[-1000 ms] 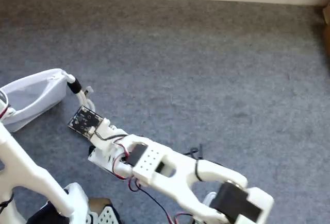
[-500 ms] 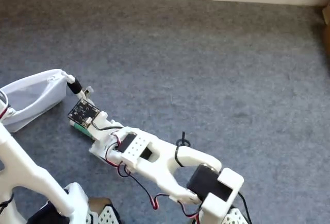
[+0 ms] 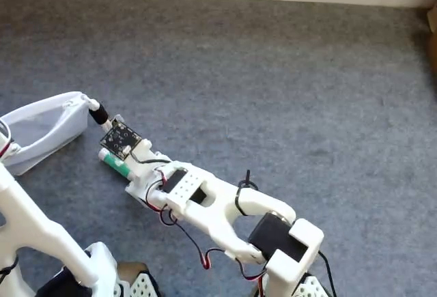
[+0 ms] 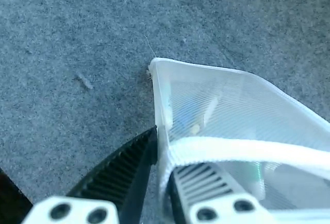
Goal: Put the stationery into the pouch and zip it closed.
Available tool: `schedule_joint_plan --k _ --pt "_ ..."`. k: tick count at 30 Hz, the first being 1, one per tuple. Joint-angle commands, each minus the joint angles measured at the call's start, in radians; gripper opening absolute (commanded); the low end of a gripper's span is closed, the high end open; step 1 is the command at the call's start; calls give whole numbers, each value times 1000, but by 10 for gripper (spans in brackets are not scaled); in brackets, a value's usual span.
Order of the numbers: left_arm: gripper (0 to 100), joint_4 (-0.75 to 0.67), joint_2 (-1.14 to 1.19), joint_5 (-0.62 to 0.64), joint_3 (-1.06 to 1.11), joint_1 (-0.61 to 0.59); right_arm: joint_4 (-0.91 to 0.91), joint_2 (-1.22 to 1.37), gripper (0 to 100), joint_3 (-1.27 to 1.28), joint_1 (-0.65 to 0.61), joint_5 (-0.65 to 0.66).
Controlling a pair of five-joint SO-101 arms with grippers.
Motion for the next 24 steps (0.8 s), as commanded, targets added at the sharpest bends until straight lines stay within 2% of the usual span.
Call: schedule_joint_plan --k 1,6,11,24 --pt "6 -6 -24 6 -12 -4 70 -193 5 2 31 -6" --pt "6 -5 -24 6 -12 -1 157 -390 5 62 64 -6" --pt "6 2 -24 9 -12 2 168 -532 5 120 96 -6" --pt "6 -3 -24 6 35 150 170 -708 5 168 142 -12"
